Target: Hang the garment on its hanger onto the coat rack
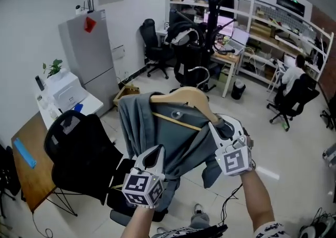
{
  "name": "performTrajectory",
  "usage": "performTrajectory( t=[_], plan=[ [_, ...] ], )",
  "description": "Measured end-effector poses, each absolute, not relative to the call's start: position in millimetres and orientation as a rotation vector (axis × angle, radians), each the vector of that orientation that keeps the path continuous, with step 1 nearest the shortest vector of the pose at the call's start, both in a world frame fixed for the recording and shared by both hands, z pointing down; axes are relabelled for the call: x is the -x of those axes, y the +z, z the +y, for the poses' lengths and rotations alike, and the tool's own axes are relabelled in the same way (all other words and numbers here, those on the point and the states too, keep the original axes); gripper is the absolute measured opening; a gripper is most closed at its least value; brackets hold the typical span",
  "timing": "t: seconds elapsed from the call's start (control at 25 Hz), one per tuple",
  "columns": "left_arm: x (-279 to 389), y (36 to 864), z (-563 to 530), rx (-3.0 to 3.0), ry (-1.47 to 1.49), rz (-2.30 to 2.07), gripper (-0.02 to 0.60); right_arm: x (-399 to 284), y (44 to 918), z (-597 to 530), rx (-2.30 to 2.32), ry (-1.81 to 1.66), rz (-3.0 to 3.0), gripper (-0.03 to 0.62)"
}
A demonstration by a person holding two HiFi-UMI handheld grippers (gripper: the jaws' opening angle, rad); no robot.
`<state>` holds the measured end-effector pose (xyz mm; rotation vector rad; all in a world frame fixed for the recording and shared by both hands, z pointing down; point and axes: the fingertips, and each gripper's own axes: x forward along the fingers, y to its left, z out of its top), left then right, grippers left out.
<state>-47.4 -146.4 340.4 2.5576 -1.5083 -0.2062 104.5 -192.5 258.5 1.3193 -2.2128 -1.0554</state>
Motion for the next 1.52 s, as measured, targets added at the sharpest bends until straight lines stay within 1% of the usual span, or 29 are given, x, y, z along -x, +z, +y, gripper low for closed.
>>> performTrajectory(
  t=[0.16,0.28,0.6,0.8,1.04,1.32,1.44,1.52],
  plan=[
    [12,283,-167,-2.648,-0.293,-1.497,-0.011,-138,195,-213,-1.321,-1.076,-2.204,0.098],
    [-11,258,-181,-2.694,-0.335,-1.498,-0.011,-165,165,-229,-1.331,-1.124,-2.186,0.098],
    [-53,253,-207,-2.707,-0.337,-1.47,-0.011,-231,95,-260,-1.399,-1.207,-2.118,0.098],
    [-71,233,-224,-2.751,-0.316,-1.481,-0.011,-262,50,-277,-1.344,-1.182,-2.119,0.098],
    [-90,236,-238,-2.753,-0.309,-1.446,-0.011,-295,54,-301,-1.276,-1.208,-2.071,0.098],
    [-103,256,-249,-2.725,-0.275,-1.421,-0.012,-342,88,-331,-1.347,-1.132,-2.05,0.098],
    [-111,264,-254,-2.714,-0.267,-1.409,-0.012,-373,90,-338,-1.398,-1.1,-2.024,0.097],
    [-116,266,-259,-2.707,-0.269,-1.398,-0.011,-381,87,-342,-1.39,-1.117,-1.994,0.097]
  ],
)
